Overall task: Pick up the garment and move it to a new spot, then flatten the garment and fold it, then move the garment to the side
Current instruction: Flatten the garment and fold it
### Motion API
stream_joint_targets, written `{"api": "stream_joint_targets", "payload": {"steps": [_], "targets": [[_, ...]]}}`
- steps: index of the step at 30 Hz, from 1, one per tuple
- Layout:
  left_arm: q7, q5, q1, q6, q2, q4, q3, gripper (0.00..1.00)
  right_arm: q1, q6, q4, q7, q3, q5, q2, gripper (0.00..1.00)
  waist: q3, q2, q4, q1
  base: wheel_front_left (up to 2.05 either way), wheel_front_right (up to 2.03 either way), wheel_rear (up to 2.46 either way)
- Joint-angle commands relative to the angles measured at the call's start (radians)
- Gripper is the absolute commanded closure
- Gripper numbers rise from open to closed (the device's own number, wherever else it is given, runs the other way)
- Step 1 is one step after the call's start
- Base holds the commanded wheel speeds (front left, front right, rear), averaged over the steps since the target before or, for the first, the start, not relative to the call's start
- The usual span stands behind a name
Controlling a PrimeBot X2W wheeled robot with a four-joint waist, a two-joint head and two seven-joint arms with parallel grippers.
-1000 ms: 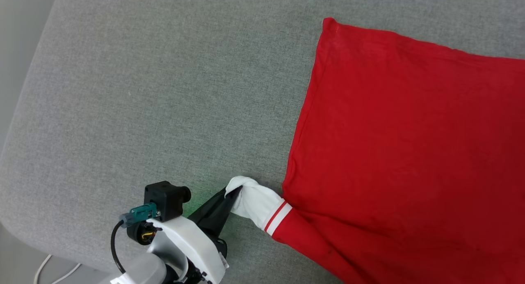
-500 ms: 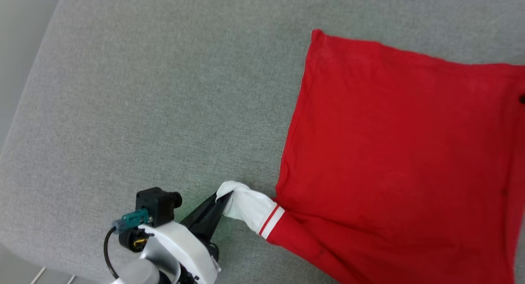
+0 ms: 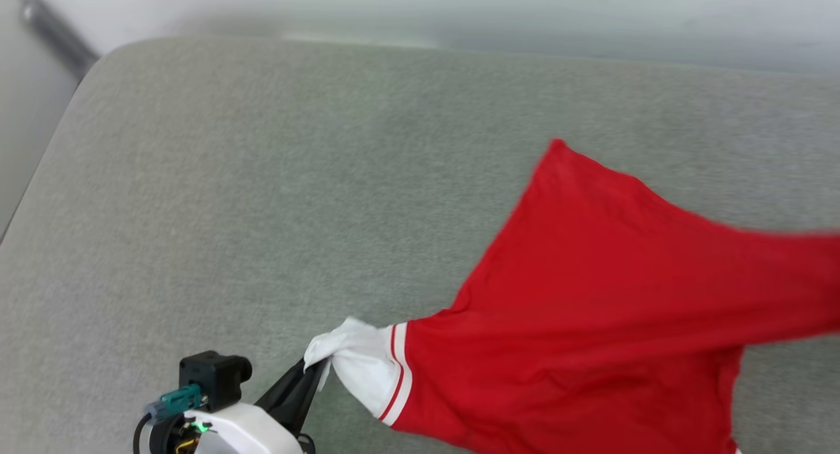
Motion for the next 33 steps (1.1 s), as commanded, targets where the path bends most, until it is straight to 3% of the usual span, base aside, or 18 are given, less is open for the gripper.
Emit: {"api": "stream_joint_targets", "payload": {"steps": [1, 2, 3, 6, 11, 15, 16, 17, 26, 33], "targets": [[-0.007, -0.004, 0.017, 0.009, 0.011, -0.013, 0.003, 1.0, 0.089, 0.0, 0.008, -0.017, -0.035, 0.014, -0.007, 1.0, -0.037, -0.0001, -0.041, 0.0001, 0.0, 0.0, 0.0], [-0.007, -0.005, 0.023, 0.015, 0.014, -0.018, 0.004, 1.0, 0.137, 0.0, 0.013, -0.026, -0.056, 0.018, -0.009, 1.0, -0.042, -0.0001, -0.047, 0.0001, 0.0, 0.0, 0.0], [-0.008, -0.007, 0.038, 0.025, 0.025, -0.033, 0.008, 1.0, 0.294, 0.0, 0.033, -0.054, -0.116, 0.03, 0.012, 1.0, -0.045, -0.0001, -0.061, 0.0001, 0.0, 0.0, 0.0], [-0.005, -0.007, 0.043, 0.029, 0.033, -0.039, 0.007, 1.0, 0.438, -0.001, 0.05, -0.076, -0.146, 0.024, 0.037, 1.0, -0.046, -0.0001, -0.065, 0.0001, 0.0, 0.0, 0.0], [-0.001, -0.002, 0.038, 0.03, 0.032, -0.039, 0.002, 1.0, 0.611, -0.001, 0.06, -0.091, -0.159, 0.029, 0.086, 1.0, -0.041, -0.0001, -0.059, 0.0001, 0.0, 0.0, 0.0], [0.0, -0.001, 0.04, 0.031, 0.03, -0.034, -0.001, 1.0, 0.658, 0.0, 0.041, -0.093, -0.173, 0.046, 0.111, 1.0, -0.041, -0.0001, -0.058, 0.0001, 0.0, 0.0, 0.0], [0.0, -0.001, 0.041, 0.031, 0.03, -0.032, -0.001, 1.0, 0.649, 0.0, 0.033, -0.103, -0.185, 0.046, 0.113, 0.65, -0.042, -0.0001, -0.058, 0.0001, 0.0, 0.0, 0.0], [0.001, 0.0, 0.041, 0.032, 0.03, -0.032, -0.003, 1.0, 0.635, 0.0, 0.021, -0.114, -0.196, 0.042, 0.115, 0.0, -0.043, -0.0001, -0.058, 0.0001, 0.0, 0.0, 0.0], [0.013, 0.019, 0.009, 0.027, 0.018, -0.039, -0.015, 1.0, 0.427, 0.0, -0.153, -0.133, -0.283, 0.032, 0.063, 0.0, -0.025, -0.0001, -0.033, 0.0001, 0.0, 0.0, 0.0], [0.018, 0.038, -0.029, 0.02, 0.002, -0.043, -0.023, 1.0, 0.17, 0.0, -0.176, -0.034, -0.16, -0.019, 0.017, 0.0, 0.024, -0.0001, -0.006, 0.0001, 0.0, 0.0, 0.0]]}}
